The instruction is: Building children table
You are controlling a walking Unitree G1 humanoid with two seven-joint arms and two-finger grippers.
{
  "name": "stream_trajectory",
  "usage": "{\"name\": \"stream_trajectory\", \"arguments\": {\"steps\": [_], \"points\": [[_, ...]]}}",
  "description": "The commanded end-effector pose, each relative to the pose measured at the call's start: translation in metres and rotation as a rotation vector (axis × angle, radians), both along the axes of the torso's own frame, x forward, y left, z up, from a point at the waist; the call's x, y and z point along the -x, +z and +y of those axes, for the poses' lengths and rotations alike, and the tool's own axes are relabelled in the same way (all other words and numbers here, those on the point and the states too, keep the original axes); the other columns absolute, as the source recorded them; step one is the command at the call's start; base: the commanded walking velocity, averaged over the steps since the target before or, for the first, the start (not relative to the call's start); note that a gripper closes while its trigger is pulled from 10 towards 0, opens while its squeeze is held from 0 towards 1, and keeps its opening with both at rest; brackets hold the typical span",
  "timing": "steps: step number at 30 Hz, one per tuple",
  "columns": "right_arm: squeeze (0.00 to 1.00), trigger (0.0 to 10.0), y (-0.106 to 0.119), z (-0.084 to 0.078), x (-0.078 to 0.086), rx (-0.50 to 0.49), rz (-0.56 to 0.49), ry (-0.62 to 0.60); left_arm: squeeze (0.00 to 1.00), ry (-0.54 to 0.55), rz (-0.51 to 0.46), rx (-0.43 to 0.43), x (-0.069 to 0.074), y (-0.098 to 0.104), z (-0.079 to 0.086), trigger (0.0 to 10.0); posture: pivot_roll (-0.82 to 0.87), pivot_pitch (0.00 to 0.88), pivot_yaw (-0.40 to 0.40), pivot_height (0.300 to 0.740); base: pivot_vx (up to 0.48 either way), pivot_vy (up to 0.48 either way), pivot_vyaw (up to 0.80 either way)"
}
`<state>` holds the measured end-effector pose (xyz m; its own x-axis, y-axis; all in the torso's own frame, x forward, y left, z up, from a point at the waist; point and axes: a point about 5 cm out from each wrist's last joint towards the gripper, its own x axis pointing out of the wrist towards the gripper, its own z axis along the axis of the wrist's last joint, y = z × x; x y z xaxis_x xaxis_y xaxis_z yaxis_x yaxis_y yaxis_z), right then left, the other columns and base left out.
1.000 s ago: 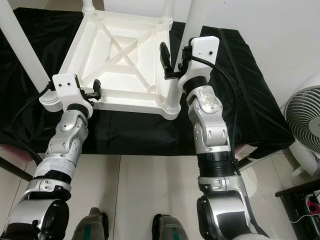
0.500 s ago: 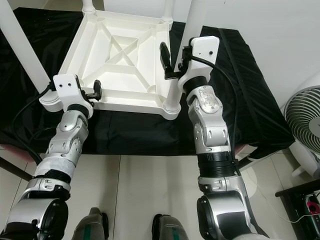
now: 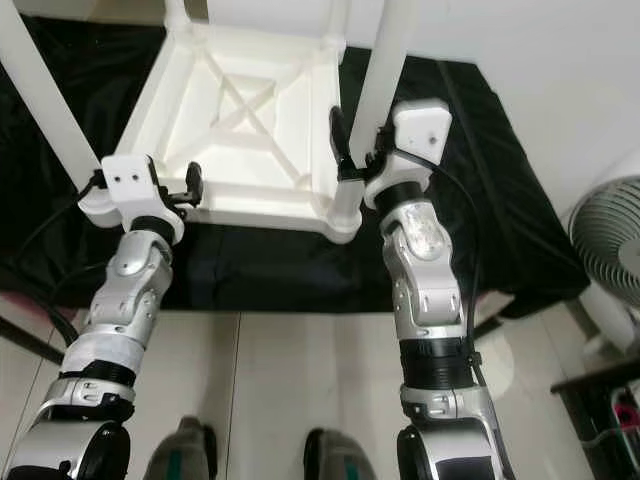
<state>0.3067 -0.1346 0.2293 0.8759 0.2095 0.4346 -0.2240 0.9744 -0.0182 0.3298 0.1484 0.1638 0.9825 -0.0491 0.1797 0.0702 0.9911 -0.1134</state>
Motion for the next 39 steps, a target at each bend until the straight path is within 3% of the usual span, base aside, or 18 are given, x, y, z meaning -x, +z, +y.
{"name": "stream_trajectory", "arguments": {"steps": [1, 2, 4, 12, 16, 20, 24, 25, 26, 39], "points": [[0.00, 10.0, 0.005, -0.002, 0.007, -0.014, -0.040, 0.008, 0.00, -0.060, -0.024, -0.008, 0.006, 0.006, -0.006, 10.0, 0.02, 0.076, -0.050, 0.740, 0.000, 0.000, 0.00], [0.00, 10.0, 0.005, -0.002, 0.007, -0.014, -0.040, 0.008, 0.00, -0.060, -0.024, -0.008, 0.006, 0.006, -0.006, 10.0, 0.02, 0.076, -0.050, 0.740, 0.000, 0.000, 0.00], [0.00, 10.0, -0.009, -0.007, 0.018, -0.025, -0.014, -0.001, 0.00, -0.064, -0.054, -0.058, 0.025, 0.010, -0.003, 10.0, 0.03, 0.077, -0.048, 0.740, 0.000, 0.000, 0.00], [0.00, 10.0, -0.017, -0.009, 0.019, -0.027, 0.001, -0.021, 0.00, -0.058, -0.067, -0.131, 0.030, 0.010, 0.000, 10.0, 0.05, 0.061, -0.045, 0.740, 0.000, 0.000, 0.00], [0.00, 10.0, -0.049, -0.020, 0.034, 0.013, 0.049, -0.077, 0.00, -0.062, -0.068, -0.154, 0.054, -0.001, 0.003, 10.0, 0.06, 0.063, -0.043, 0.740, 0.000, 0.000, 0.00], [0.00, 10.0, -0.056, -0.021, 0.039, 0.022, 0.075, -0.050, 0.00, -0.095, -0.062, -0.187, 0.062, -0.001, 0.002, 10.0, 0.06, 0.062, -0.040, 0.740, 0.000, 0.000, 0.00], [0.00, 10.0, -0.064, -0.022, 0.038, 0.037, 0.095, -0.062, 0.00, -0.056, -0.051, -0.192, 0.065, -0.009, 0.010, 10.0, 0.06, 0.058, -0.026, 0.740, 0.000, 0.000, 0.00], [0.00, 10.0, -0.066, -0.023, 0.038, 0.023, 0.097, -0.077, 0.00, -0.023, -0.055, -0.119, 0.074, -0.010, 0.016, 10.0, 0.07, 0.058, -0.027, 0.740, 0.000, 0.000, 0.00], [0.00, 10.0, -0.066, -0.023, 0.039, 0.014, 0.096, -0.081, 0.00, -0.019, -0.057, -0.103, 0.077, -0.009, 0.017, 10.0, 0.07, 0.059, -0.026, 0.740, 0.000, 0.000, 0.00], [0.00, 10.0, -0.062, -0.009, 0.038, 0.017, 0.062, -0.049, 0.00, -0.072, -0.073, -0.144, 0.078, -0.007, 0.009, 10.0, 0.07, 0.058, -0.032, 0.740, 0.000, 0.000, 0.00]]}}
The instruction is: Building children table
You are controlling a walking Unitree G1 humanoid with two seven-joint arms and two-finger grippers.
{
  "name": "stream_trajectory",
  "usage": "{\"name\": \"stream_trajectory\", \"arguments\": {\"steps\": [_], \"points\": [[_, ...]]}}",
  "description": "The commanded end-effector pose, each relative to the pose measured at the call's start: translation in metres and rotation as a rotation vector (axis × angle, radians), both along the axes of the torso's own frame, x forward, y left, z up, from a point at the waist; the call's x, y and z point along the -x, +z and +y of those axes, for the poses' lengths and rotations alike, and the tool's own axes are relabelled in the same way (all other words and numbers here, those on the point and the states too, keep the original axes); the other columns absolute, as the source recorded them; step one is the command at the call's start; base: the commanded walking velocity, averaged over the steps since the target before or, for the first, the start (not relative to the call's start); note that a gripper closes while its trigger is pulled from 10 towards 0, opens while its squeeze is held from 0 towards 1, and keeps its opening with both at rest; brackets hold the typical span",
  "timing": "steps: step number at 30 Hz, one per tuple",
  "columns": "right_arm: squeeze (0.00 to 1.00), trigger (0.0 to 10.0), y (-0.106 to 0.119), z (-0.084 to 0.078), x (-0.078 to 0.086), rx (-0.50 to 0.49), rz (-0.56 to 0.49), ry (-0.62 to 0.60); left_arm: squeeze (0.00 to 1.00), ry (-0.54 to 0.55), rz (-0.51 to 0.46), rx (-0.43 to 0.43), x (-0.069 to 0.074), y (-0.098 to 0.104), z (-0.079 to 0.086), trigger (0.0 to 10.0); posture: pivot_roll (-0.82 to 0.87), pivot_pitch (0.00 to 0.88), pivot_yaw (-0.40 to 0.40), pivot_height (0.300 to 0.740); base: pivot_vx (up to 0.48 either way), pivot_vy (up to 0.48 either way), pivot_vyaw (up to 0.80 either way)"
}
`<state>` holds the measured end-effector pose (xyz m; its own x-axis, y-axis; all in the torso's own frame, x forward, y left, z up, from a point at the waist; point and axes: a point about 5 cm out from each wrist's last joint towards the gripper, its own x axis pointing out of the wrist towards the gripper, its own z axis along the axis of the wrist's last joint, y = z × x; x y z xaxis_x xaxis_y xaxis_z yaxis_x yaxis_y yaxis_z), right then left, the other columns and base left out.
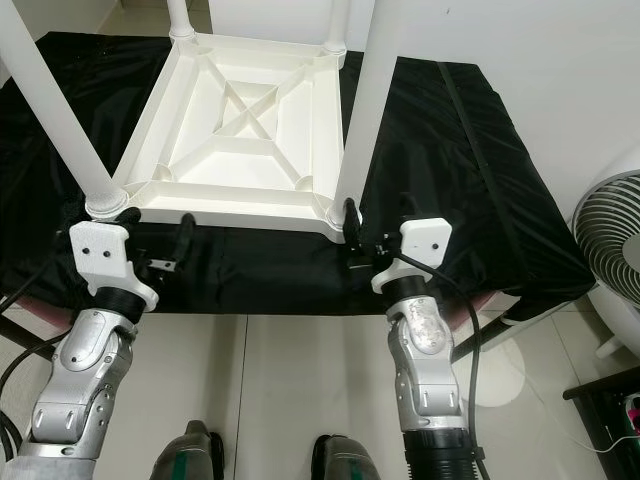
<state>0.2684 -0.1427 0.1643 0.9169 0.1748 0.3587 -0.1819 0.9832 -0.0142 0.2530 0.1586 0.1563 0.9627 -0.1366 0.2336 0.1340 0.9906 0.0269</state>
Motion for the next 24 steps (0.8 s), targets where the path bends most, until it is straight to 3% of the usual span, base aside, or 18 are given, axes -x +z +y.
{"name": "stream_trajectory", "arguments": {"steps": [1, 20, 24], "points": [[0.00, 10.0, 0.0040, 0.0004, 0.0011, 0.004, -0.022, 0.000, 0.00, -0.012, -0.003, -0.015, 0.0018, 0.0003, -0.0011, 10.0, 0.07, 0.057, -0.032, 0.740, 0.000, 0.000, 0.00], [0.00, 10.0, 0.0011, 0.0059, 0.0017, 0.021, -0.027, 0.031, 0.00, 0.004, 0.003, -0.014, 0.0057, -0.0012, 0.0020, 10.0, 0.08, 0.047, -0.046, 0.740, 0.000, 0.000, 0.00], [0.00, 10.0, 0.0006, 0.0069, 0.0016, 0.023, -0.025, 0.035, 0.00, 0.011, 0.010, -0.022, 0.0059, -0.0021, 0.0029, 10.0, 0.09, 0.046, -0.048, 0.740, 0.257, 0.000, 0.00]]}}
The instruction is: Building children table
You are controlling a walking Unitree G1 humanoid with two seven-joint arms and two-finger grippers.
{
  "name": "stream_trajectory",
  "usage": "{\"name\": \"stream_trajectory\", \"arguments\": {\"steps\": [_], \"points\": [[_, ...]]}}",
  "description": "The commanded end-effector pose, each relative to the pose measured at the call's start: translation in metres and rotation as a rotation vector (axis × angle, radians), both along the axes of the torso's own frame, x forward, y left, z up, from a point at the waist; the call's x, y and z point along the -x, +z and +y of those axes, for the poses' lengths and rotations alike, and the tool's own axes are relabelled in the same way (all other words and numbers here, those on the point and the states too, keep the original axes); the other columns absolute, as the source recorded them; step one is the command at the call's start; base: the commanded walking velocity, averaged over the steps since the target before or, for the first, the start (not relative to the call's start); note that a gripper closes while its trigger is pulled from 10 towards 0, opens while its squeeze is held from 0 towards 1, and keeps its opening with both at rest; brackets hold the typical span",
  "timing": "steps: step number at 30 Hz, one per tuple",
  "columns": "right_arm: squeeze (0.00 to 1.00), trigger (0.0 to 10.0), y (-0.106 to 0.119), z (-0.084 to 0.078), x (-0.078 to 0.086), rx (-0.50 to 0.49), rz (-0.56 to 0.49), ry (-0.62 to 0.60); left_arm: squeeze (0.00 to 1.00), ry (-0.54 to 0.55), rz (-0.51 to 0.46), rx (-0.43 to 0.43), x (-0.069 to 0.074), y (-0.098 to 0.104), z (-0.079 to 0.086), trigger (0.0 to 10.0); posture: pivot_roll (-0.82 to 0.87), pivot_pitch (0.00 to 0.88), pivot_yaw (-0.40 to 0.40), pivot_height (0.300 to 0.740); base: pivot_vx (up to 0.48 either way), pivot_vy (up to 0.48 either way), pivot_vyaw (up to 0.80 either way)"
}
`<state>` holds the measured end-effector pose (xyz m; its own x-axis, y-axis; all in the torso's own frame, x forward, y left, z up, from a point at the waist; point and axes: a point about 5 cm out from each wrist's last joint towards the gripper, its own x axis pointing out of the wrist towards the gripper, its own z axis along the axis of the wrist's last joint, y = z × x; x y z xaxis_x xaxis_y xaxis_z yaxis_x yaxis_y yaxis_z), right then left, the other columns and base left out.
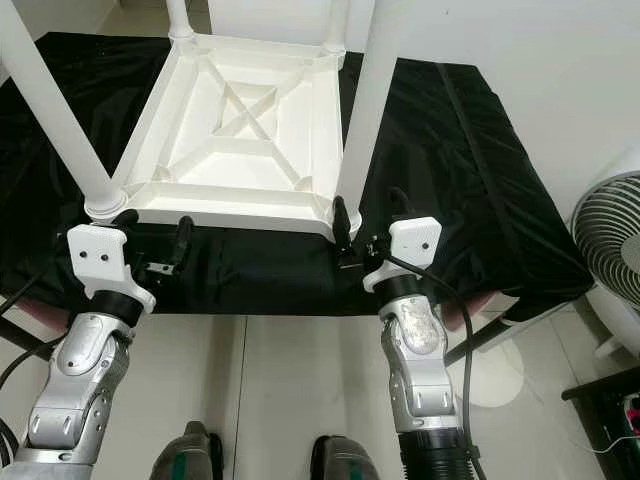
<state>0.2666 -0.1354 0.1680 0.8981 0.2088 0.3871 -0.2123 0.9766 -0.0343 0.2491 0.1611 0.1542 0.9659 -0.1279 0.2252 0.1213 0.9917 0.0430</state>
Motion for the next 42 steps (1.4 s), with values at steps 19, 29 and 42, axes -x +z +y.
{"name": "stream_trajectory", "arguments": {"steps": [19, 29, 42], "points": [[0.00, 10.0, -0.005, -0.001, 0.000, 0.026, 0.012, 0.007, 0.00, 0.008, 0.011, 0.008, 0.005, -0.002, -0.003, 10.0, 0.09, 0.049, -0.056, 0.740, 0.282, 0.000, 0.00], [0.00, 10.0, -0.005, -0.001, -0.001, 0.032, 0.012, 0.013, 0.00, 0.003, 0.025, 0.021, 0.006, -0.003, -0.004, 10.0, 0.09, 0.051, -0.059, 0.740, 0.000, 0.000, 0.00], [0.00, 10.0, 0.012, -0.001, -0.008, 0.021, -0.020, 0.014, 0.00, -0.074, 0.069, -0.008, 0.004, -0.007, -0.017, 10.0, 0.08, 0.062, -0.062, 0.740, 0.000, 0.000, 0.00]]}}
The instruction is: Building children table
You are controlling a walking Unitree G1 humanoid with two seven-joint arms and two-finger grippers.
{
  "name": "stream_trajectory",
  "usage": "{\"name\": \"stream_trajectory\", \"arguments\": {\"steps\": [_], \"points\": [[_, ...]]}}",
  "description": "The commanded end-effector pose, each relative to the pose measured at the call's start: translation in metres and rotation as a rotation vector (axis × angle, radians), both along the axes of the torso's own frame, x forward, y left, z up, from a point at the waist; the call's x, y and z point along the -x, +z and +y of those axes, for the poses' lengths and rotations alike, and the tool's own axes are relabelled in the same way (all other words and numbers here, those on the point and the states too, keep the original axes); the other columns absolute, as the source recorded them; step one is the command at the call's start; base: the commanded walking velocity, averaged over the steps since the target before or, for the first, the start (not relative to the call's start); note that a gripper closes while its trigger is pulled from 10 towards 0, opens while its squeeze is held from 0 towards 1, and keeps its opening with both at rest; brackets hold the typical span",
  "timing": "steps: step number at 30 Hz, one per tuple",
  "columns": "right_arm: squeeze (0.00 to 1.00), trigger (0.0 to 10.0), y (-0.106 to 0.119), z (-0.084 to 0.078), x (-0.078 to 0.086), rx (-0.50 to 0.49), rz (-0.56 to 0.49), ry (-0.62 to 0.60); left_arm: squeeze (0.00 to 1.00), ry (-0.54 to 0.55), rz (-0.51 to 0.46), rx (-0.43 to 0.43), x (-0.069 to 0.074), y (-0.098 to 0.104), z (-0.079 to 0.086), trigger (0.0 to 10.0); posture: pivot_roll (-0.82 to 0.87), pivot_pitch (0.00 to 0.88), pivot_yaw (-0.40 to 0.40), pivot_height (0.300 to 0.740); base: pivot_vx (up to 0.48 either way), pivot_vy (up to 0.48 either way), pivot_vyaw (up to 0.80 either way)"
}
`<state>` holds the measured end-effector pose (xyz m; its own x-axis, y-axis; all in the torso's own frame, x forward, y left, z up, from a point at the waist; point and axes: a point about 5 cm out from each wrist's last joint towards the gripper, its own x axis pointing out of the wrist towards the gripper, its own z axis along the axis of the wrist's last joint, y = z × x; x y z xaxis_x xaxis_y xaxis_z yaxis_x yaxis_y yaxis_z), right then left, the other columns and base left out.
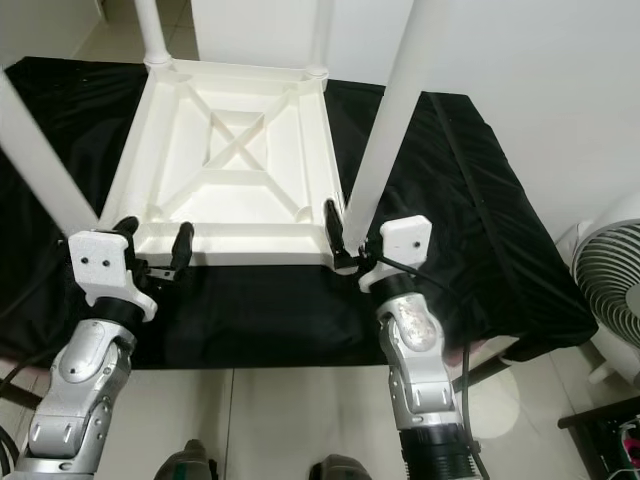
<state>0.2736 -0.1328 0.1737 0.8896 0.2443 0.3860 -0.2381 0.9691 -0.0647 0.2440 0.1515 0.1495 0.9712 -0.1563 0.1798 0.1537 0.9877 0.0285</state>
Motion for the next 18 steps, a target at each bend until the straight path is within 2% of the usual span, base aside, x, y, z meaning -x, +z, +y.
{"name": "stream_trajectory", "arguments": {"steps": [1, 3, 6, 10, 12, 18], "points": [[0.00, 10.0, 0.011, -0.004, -0.003, -0.011, -0.025, -0.015, 0.00, -0.049, 0.027, -0.019, -0.002, -0.003, -0.008, 10.0, 0.08, 0.065, -0.062, 0.740, 0.000, 0.000, 0.00], [0.00, 10.0, 0.020, -0.004, -0.007, -0.008, -0.042, -0.022, 0.00, -0.055, 0.040, -0.029, -0.005, -0.003, -0.011, 10.0, 0.08, 0.065, -0.061, 0.740, 0.000, 0.000, 0.00], [0.00, 10.0, 0.020, -0.004, -0.007, -0.008, -0.042, -0.022, 0.00, -0.055, 0.040, -0.029, -0.005, -0.003, -0.011, 10.0, 0.08, 0.065, -0.061, 0.740, 0.000, 0.000, 0.00], [0.00, 10.0, 0.037, -0.014, -0.019, 0.016, -0.055, -0.091, 0.00, -0.066, 0.087, -0.038, -0.019, -0.001, -0.017, 10.0, 0.07, 0.068, -0.060, 0.740, 0.000, 0.000, 0.00], [0.00, 10.0, 0.039, -0.015, -0.021, 0.017, -0.052, -0.107, 0.00, -0.063, 0.093, -0.037, -0.021, -0.001, -0.017, 10.0, 0.07, 0.068, -0.059, 0.740, 0.000, 0.000, 0.00], [0.00, 10.0, 0.049, -0.020, -0.032, 0.041, -0.051, -0.141, 0.00, 0.008, 0.111, -0.008, -0.035, 0.004, -0.014, 10.0, 0.06, 0.070, -0.059, 0.740, 0.000, 0.000, 0.00]]}}
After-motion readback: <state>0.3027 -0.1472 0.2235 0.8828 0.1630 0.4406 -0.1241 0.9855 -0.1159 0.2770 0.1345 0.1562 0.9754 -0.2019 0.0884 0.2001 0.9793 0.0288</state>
